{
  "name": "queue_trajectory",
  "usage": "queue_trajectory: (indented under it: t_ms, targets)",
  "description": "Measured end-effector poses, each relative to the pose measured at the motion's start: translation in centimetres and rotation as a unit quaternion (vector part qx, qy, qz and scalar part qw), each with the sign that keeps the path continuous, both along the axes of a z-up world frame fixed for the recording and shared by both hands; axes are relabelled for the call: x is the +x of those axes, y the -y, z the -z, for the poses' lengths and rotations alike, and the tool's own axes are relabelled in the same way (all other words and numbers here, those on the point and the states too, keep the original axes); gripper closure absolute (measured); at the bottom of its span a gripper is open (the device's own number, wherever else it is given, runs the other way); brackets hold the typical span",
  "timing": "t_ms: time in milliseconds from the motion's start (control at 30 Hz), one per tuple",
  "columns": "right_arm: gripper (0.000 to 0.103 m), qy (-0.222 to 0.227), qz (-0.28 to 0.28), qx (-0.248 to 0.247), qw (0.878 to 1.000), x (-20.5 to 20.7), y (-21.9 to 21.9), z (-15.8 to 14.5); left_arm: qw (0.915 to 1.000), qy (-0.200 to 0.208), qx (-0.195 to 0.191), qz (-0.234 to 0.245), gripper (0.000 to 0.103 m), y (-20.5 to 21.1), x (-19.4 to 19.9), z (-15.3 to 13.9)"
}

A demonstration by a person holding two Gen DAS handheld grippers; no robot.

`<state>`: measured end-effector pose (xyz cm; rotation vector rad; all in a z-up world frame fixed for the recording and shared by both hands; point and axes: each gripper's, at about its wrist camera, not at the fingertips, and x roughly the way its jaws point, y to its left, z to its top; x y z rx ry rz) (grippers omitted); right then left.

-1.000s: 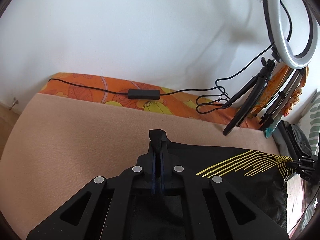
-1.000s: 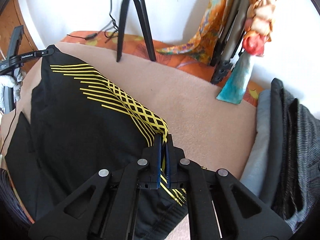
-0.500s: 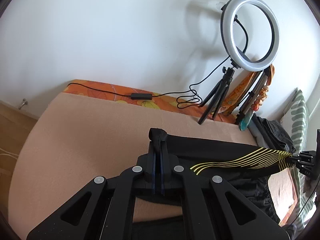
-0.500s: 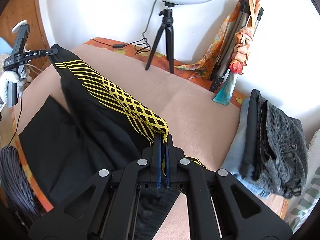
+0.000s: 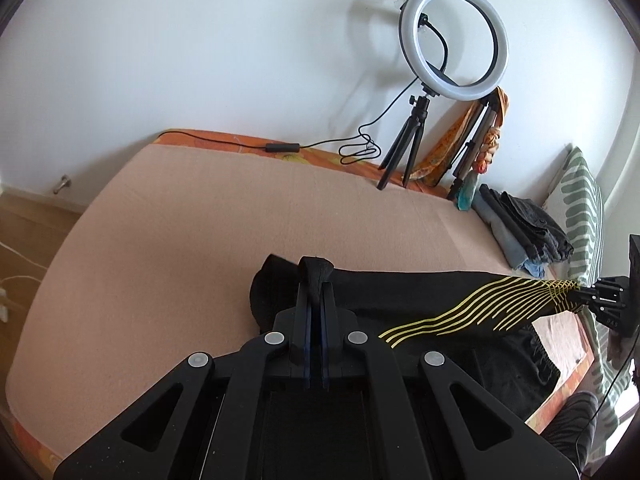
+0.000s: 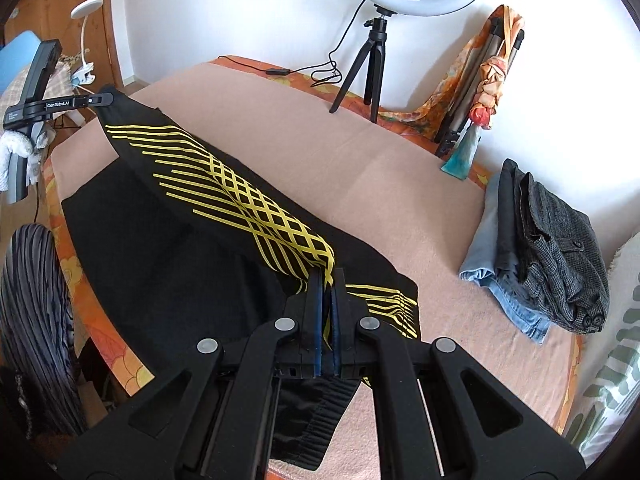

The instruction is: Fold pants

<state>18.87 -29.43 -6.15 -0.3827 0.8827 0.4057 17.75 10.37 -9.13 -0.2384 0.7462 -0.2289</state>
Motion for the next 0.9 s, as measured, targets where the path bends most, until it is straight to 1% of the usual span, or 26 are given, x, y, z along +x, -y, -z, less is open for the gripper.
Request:
queue_trajectory:
  t_ms: [233,400,467,533,667,800,833,900]
  targets:
    - [0.099,-0.004,-0.014,-0.019,1.0,-3.5,-0.5,2.8,0.9998,-0.019,-0.011,0.001,0.101,-0.4,-2.6,2.3]
    - [0.099,-0.012,-0.024,-0.031,0.999,-5.4,-0.5,4.6,0.999,-0.036,-0.016,0.02,0.101,-0.6,-3.8,3.4]
    - [0.099,-0.015,-0.024,-0.033,0.999,-5.8,-0.3,5.1,0.999,-0.035,-0.009,0.027,0.101,-0.5,-4.4,3.5]
    - [0.099,-0.016,-0.03,-0.044,0.998,-6.3,-0.5,5.7,0.9983,-0.043,0.0,0.04,0.101,-0.4,-4.8,3.7]
    - [0.099,-0.026,-0.045,-0.059,0.997,-6.9,-0.9,6.4,0.9963,-0.047,0.034,0.063,0.101,0.1,-6.0,3.7]
    - [0.099,-0.033,-0.063,-0.076,0.995,-7.3,-1.4,6.5,0.9919,-0.059,0.067,0.09,0.1,0.3,-7.4,3.7]
    - [0.099,-0.035,-0.067,-0.08,0.994,-7.4,-1.4,6.5,0.9908,-0.064,0.074,0.093,0.097,0.1,-7.7,3.8]
    - [0.099,-0.041,-0.073,-0.088,0.993,-7.4,-1.4,6.5,0.9897,-0.073,0.082,0.091,0.094,-0.4,-8.2,3.9]
